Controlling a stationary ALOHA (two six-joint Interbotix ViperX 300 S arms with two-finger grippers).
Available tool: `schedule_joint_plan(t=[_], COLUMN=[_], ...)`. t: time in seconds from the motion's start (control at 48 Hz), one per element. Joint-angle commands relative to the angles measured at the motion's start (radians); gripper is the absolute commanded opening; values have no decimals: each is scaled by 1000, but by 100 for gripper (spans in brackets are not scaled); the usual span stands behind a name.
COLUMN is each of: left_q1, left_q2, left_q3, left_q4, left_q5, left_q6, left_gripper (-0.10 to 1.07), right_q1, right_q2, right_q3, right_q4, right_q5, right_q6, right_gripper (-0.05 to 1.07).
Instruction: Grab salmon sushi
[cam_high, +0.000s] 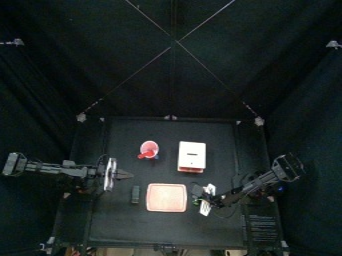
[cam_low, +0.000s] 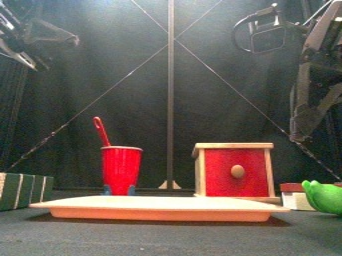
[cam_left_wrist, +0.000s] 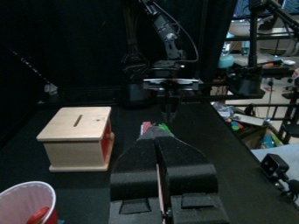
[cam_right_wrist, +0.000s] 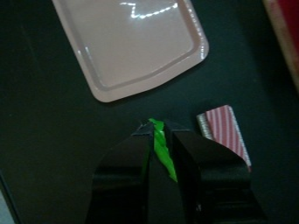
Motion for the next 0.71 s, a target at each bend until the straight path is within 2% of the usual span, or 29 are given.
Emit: schedule_joint_plan(t=[0.0, 0.333, 0.688], left_q1=[2, 6, 12], left_q2=[6, 5, 6], left_q3=[-15, -12, -11], left_q4=[2, 2, 0], left_q5=[-8, -9, -9], left_q6=[2, 2, 2], left_gripper=[-3, -3, -3], right_q1=[-18, -67, -109], right_q2=[-48, -86, -83], right_q3=[2, 87, 126], right_q4=[-11, -5, 0], right_q5=[31, 31, -29], right_q6=[3, 3, 0], right_gripper=[60, 64, 84])
